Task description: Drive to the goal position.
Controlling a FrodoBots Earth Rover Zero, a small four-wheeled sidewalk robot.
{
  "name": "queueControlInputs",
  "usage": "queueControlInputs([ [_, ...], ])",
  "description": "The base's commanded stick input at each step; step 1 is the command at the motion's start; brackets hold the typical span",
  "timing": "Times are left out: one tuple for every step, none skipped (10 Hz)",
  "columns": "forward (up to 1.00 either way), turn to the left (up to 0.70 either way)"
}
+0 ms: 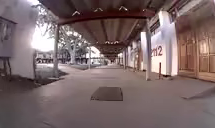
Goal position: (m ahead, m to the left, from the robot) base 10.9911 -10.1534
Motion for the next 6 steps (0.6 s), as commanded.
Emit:
queueControlInputs([
  [0.70,0.00],
  [0.70,0.00],
  [0.70,0.00],
  [0.70,0.00],
  [0.70,0.00],
  [0.70,0.00],
])
